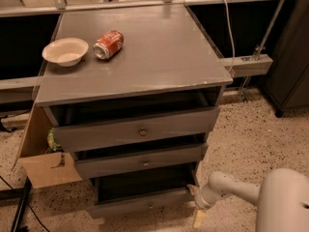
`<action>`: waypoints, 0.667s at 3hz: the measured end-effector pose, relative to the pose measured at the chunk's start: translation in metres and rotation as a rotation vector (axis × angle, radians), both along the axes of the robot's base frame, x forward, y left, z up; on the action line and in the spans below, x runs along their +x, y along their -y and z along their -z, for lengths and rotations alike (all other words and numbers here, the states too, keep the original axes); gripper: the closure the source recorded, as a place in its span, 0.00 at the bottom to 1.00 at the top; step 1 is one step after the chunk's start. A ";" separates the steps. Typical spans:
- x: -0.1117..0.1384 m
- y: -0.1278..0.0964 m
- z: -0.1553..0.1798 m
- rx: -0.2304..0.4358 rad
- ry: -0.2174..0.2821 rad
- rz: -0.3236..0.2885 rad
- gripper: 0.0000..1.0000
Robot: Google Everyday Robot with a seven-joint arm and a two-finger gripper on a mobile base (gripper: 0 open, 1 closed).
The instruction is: Open bottom drawer
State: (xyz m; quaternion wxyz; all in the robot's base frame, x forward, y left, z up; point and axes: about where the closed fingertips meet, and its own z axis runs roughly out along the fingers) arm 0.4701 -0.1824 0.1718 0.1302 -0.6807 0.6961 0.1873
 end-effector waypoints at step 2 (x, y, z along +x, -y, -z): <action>-0.018 0.004 -0.004 0.005 -0.062 0.002 0.00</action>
Offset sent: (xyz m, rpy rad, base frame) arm -0.0311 -0.0106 0.0072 0.0066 0.1278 -0.0046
